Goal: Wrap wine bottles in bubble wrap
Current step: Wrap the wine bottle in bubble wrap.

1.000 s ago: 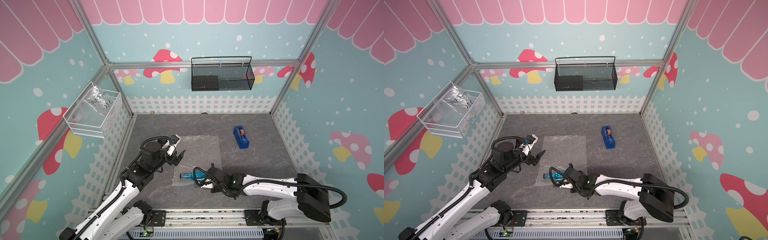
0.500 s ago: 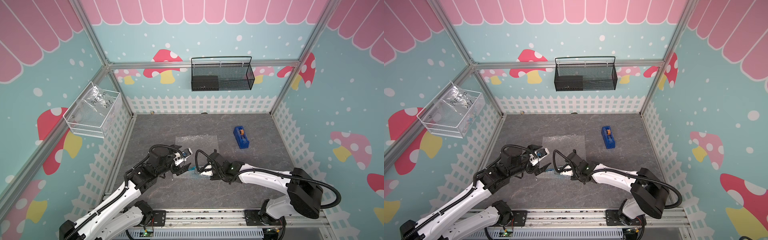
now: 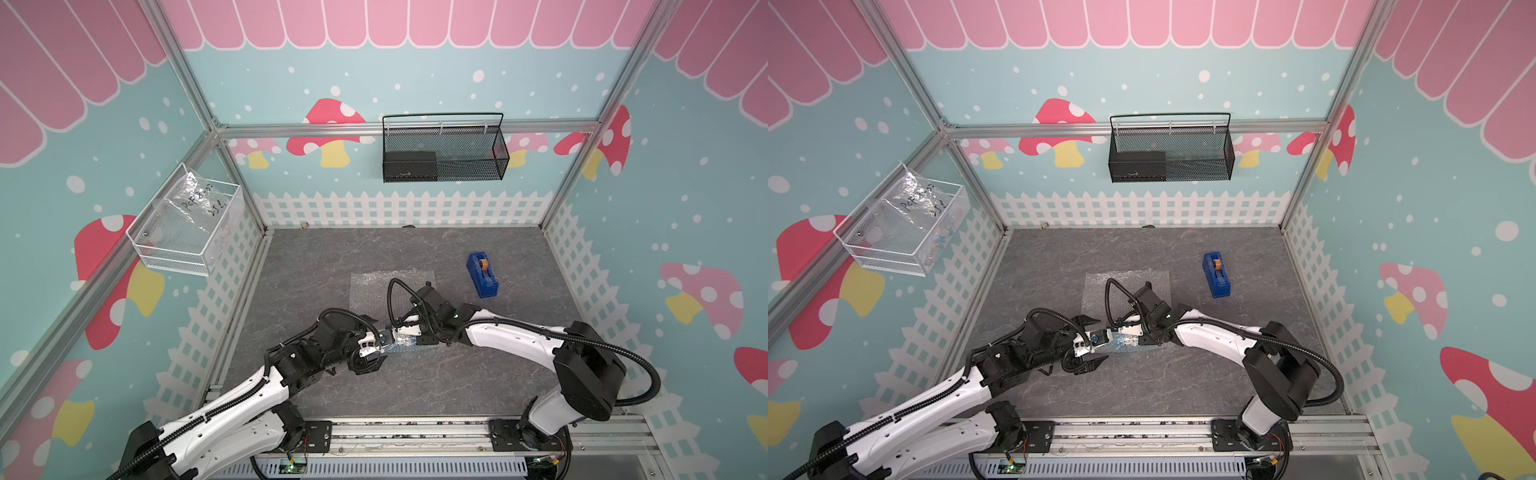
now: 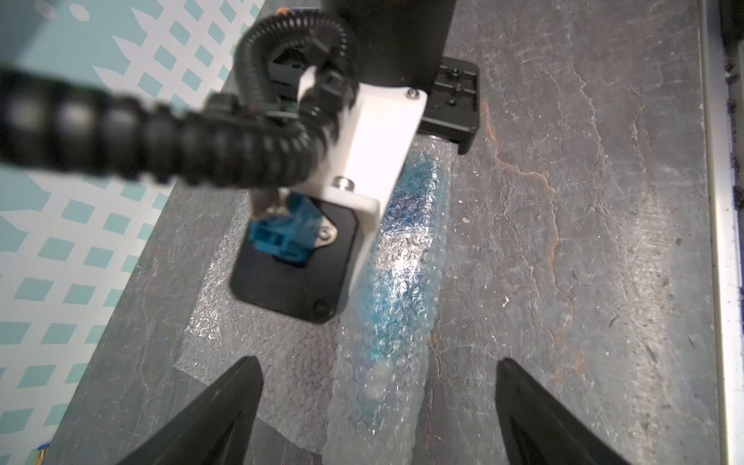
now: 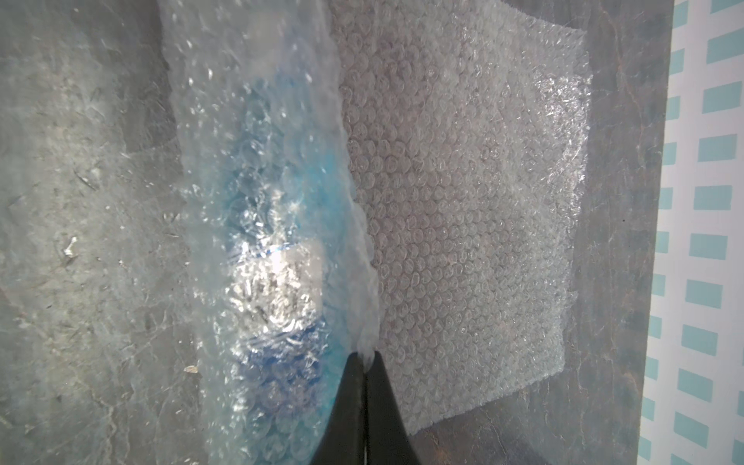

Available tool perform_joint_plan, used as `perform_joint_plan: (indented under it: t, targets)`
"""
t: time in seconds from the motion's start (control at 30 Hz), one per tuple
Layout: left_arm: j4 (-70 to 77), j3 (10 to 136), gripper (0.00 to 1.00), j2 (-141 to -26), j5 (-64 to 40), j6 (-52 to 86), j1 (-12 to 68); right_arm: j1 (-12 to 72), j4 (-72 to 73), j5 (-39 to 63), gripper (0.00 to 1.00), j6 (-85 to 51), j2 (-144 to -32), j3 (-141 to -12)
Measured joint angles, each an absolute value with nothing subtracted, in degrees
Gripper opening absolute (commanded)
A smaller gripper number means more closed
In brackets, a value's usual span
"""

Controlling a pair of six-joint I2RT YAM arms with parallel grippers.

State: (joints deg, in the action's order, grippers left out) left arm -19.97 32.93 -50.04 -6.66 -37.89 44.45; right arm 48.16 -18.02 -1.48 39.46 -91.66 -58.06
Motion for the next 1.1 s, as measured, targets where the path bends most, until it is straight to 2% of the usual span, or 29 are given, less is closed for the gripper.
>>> perform_joint_plan:
  t: [0.33, 0.53, 1.1]
  targets:
    - [-14.31, 29.8, 0.89, -51.55, -6.96, -38.5, 47.22, 46.24, -20.34, 1.67, 0.0, 39.38, -95.85, -60.75]
    - [-12.32, 29.34, 0.88, -57.6, -7.2, -39.31, 50.92, 45.36, -22.44, 3.66, 0.01, 39.11, -97.84, -63.51]
    - [-5.67, 33.04, 0.88, -73.32, -0.12, -43.33, 51.09, 43.31, -23.14, 6.07, 0.08, 38.57, -98.17, -63.79]
